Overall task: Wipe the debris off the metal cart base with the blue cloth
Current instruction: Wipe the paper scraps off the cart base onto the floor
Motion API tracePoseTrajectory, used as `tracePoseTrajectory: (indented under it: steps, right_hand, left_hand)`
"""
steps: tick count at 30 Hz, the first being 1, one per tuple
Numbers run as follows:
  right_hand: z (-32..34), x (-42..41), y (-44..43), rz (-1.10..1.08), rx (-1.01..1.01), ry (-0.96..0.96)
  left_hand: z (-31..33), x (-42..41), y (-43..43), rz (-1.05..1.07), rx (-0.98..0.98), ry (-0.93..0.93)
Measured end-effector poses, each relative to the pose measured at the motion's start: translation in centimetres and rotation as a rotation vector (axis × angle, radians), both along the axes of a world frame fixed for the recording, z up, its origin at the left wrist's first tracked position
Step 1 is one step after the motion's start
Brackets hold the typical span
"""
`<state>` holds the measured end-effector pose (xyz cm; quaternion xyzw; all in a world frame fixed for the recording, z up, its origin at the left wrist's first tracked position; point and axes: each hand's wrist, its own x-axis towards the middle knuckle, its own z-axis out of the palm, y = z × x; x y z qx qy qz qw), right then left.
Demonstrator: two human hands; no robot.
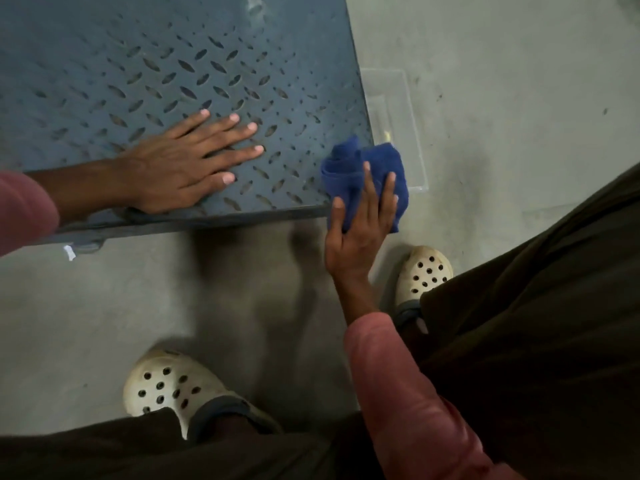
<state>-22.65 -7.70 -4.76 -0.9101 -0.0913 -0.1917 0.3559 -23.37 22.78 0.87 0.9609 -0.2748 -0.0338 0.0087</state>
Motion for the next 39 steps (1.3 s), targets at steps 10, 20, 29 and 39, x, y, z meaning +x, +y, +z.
tracePoseTrajectory:
  steps: [10,20,29,39]
  right_hand:
    - [0.9,-3.8,7.1,0.487,-0.287,-0.09]
    - [0.2,-4.6,10.5,0.202,-0.316,-0.082]
    - [1.6,-8.0,17.2,0.524,-0.469,0.006]
    - [0.8,-6.8,12.9,0.383,-0.456,-0.066]
  left_hand:
    - [0.1,-2.7,5.7,0.257,-0.019,-0.02]
    - [0.6,-6.9,8.8,0.513,-0.075,0.015]
    - [-0.2,-6.7,11.0,0.546,-0.116,-0.009]
    - [-0.1,-8.3,13.5,0.774,-0.165,0.032]
